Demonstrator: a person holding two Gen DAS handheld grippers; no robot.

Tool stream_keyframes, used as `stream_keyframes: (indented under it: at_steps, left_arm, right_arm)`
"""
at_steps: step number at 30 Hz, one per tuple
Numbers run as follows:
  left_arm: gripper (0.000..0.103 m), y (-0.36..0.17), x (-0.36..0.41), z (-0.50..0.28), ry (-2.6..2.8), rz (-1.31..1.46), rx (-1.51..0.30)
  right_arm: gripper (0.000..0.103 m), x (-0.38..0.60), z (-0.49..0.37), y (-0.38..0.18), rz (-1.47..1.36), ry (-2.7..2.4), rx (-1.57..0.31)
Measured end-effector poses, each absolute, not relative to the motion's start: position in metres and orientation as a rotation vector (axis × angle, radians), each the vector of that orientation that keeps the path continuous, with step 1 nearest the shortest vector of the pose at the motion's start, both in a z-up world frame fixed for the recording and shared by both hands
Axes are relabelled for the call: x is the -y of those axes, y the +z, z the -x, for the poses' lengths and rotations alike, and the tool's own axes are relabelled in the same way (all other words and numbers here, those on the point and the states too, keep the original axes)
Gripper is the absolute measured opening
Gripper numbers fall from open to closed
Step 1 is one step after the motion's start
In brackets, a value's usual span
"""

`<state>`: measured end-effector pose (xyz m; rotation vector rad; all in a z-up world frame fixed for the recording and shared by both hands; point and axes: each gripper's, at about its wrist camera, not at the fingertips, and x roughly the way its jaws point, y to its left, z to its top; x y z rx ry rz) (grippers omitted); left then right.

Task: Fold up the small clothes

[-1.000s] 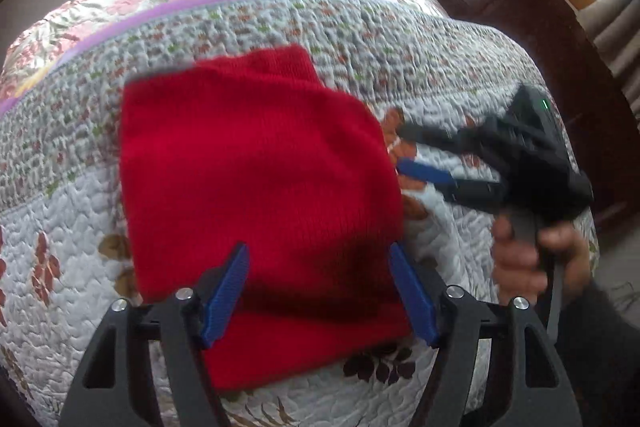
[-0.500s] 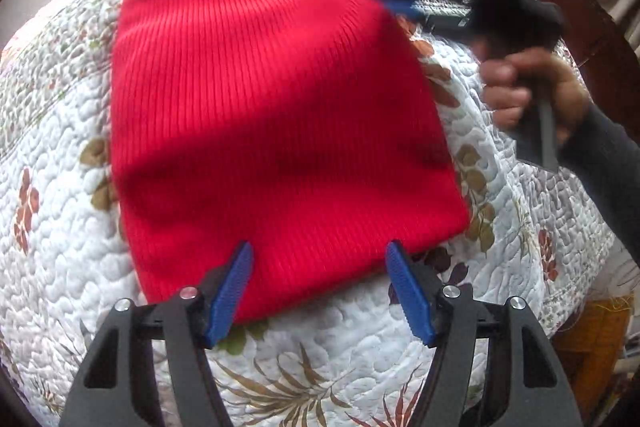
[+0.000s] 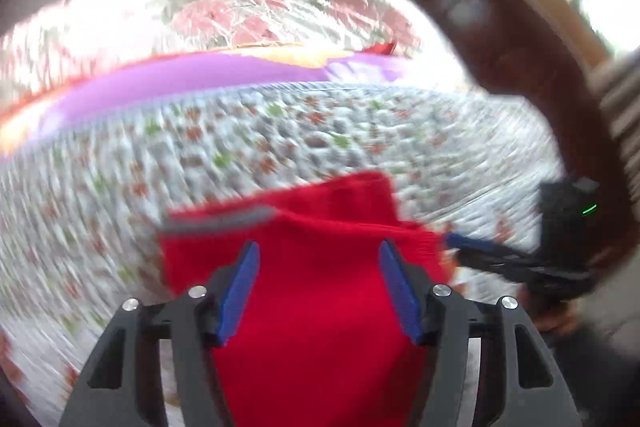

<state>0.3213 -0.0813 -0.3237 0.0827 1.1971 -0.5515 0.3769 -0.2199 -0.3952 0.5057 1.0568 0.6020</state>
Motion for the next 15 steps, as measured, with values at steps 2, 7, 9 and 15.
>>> stream_keyframes:
  at_steps: [2,7,9,15]
  left_arm:
    - [0.058,-0.333,0.087,-0.329,-0.584,-0.248,-1.232]
    - [0.04,-0.361,0.095,-0.329,-0.564,-0.489,-1.264]
    - [0.021,-0.364,0.092,-0.331,-0.527,-0.495,-1.259]
    - [0.003,-0.358,0.069,-0.333,-0.404,-0.512,-1.199]
  right_arm:
    - [0.051,0.199,-0.395,-0.386,-0.382,0.675,-1.087]
    - [0.051,0.141,-0.436,-0.383,-0.123,0.791,-1.16]
    - [0.034,0.126,-0.443,-0.389,-0.04,0.811,-1.205]
    - [0.006,0.108,-0.45,-0.367,0.037,0.828,-1.103]
